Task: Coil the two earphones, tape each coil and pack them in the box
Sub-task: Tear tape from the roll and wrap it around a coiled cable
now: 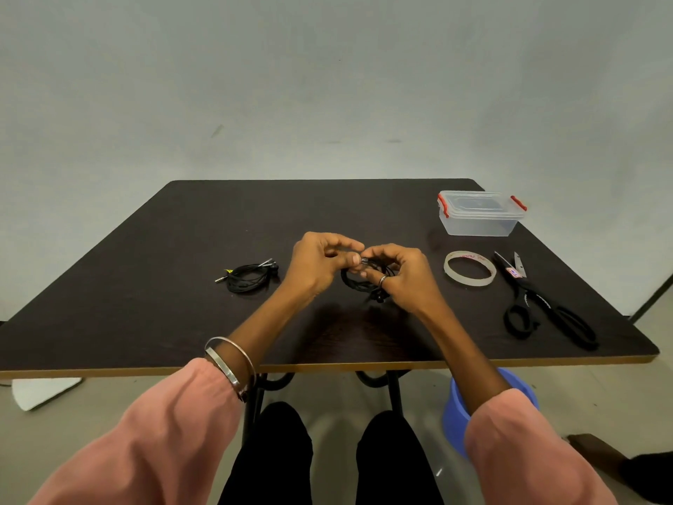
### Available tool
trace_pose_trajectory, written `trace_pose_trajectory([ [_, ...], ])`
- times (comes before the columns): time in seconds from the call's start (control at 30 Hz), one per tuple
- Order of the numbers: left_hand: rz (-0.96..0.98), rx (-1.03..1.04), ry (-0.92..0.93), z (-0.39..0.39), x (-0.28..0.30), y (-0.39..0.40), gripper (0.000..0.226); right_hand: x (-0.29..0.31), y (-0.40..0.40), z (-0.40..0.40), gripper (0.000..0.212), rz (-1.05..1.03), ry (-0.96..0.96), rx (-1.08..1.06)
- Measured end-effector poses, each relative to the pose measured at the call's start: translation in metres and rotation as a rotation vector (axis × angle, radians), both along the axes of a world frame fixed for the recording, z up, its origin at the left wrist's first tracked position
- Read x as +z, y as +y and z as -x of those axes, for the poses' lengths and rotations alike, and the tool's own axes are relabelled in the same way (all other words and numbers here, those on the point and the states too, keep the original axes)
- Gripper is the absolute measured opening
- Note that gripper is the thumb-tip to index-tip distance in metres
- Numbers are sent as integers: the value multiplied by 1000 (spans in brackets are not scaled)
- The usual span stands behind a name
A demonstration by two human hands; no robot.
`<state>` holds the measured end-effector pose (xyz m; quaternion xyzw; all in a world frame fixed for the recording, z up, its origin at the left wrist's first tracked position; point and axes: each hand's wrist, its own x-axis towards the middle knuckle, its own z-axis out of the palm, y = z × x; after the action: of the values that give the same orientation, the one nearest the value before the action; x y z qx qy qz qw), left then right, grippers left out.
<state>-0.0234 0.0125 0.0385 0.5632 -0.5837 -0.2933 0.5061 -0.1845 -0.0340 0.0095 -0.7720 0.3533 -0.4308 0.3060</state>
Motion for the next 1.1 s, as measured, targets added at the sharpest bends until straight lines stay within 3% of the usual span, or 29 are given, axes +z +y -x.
trace_pose_trajectory([
  [0.17, 97, -20, -289, 2, -6, 1, 24, 2, 2, 3, 16, -4, 67, -22],
  [0.33, 318, -5, -615, 5, -15, -2, 19, -2, 2, 4, 16, -25, 70, -39],
  [0.47, 469, 59, -854, 9, -22, -4, 12, -2, 4, 2, 20, -64, 32, -66],
  [0.57, 517, 97, -921, 13, -25, -5, 12, -1, 6, 1, 32, -79, 24, -83],
  [0.7, 316, 80, -740, 13, -24, -9, 14, 0, 3, 1, 56, -147, -20, -96],
  [0.9, 192, 33, -512, 12, -18, -8, 12, -3, 1, -1, 46, -85, 19, -133],
  [1.0, 153, 37, -434, 9, -21, -5, 9, -6, 1, -2, 43, 107, 149, -187],
  [1.1, 46, 34, -241, 9, -23, -3, 9, -8, 6, -4, 46, 384, 268, -223],
])
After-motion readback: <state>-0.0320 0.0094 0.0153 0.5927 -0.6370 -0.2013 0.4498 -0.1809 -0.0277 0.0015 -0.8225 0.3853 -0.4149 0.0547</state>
